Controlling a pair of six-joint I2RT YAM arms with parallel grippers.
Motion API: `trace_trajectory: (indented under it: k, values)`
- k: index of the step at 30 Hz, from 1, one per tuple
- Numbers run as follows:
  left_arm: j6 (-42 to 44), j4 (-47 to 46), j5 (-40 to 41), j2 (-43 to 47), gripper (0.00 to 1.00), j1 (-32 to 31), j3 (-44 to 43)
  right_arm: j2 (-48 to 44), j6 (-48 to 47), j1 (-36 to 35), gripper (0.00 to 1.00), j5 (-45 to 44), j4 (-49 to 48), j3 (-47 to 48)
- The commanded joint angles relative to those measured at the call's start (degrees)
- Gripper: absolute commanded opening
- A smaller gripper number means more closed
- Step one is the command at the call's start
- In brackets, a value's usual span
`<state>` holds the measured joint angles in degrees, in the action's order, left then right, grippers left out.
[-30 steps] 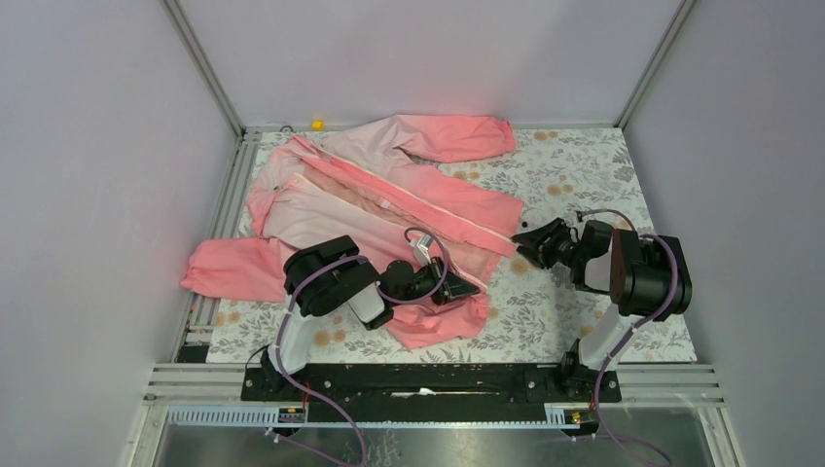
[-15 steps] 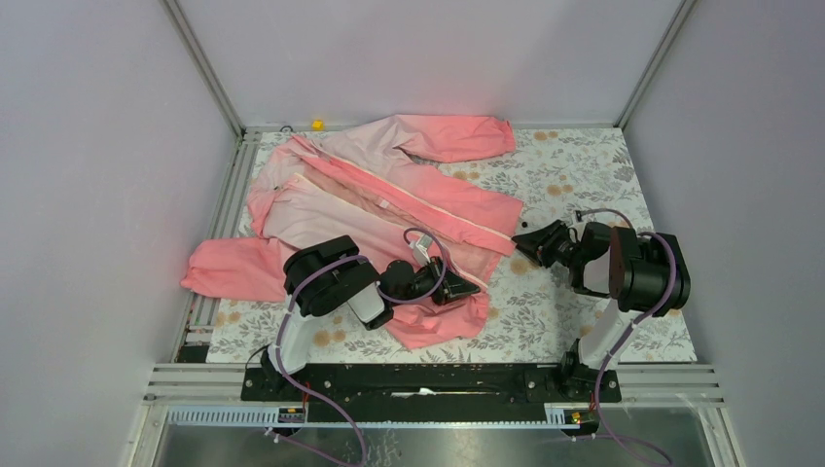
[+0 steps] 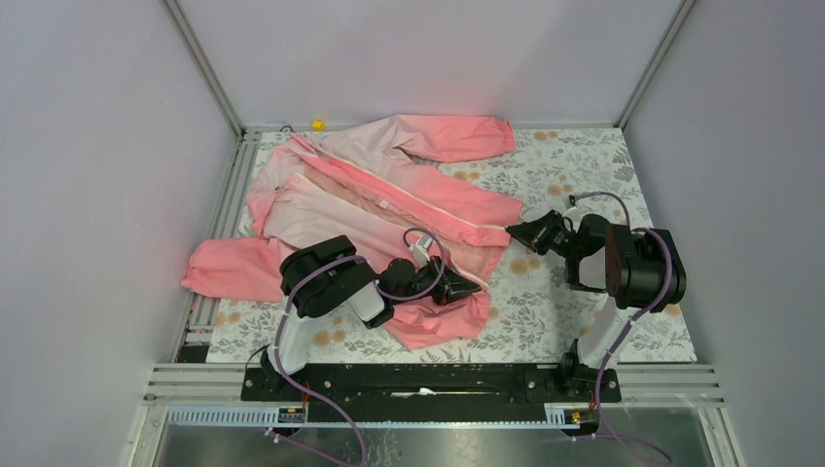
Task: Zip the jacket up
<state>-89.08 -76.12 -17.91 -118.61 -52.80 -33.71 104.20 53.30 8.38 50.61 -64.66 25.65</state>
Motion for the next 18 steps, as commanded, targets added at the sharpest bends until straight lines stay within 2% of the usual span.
trace_trajectory:
  k: [1, 3, 6, 7, 9, 11, 16, 18]
  values:
    - [-4.1, -1.0, -2.7, 2.0, 0.00, 0.2, -1.9, -5.3, -5.0, -2.2, 0.00, -0.2, -2.4, -0.3]
    - [-6.6, -2.2, -3.6, 1.5, 0.00, 0.3, -1.6, -11.9, -13.2, -4.1, 0.00, -3.3, 6.6, -0.4]
    - [-11.2, -4.5, -5.0, 0.9, 0.00, 0.5, -1.2, -24.9, -39.0, -11.0, 0.00, -12.5, 32.1, 3.0]
    - [-12.7, -5.4, -5.6, 0.7, 0.00, 0.5, -1.2, -28.0, -43.3, -12.1, 0.00, -14.0, 35.5, 3.3]
    - [-15.5, -6.9, -7.3, 0.3, 0.00, 1.0, -1.6, -33.4, -49.6, -13.5, 0.00, -15.6, 34.6, 0.2]
    - [-18.0, -8.8, -9.3, -0.1, 0.00, 2.4, -2.1, -36.9, -51.4, -14.3, 0.00, -15.1, 31.5, -2.9]
    - [-21.6, -8.2, -15.0, 1.8, 0.00, 7.3, -2.3, -39.4, -61.4, -18.4, 0.00, -15.1, 31.7, -4.5]
    - [-22.2, -7.8, -16.5, 3.0, 0.00, 9.0, -1.9, -40.4, -64.6, -19.0, 0.00, -13.6, 28.4, -6.6]
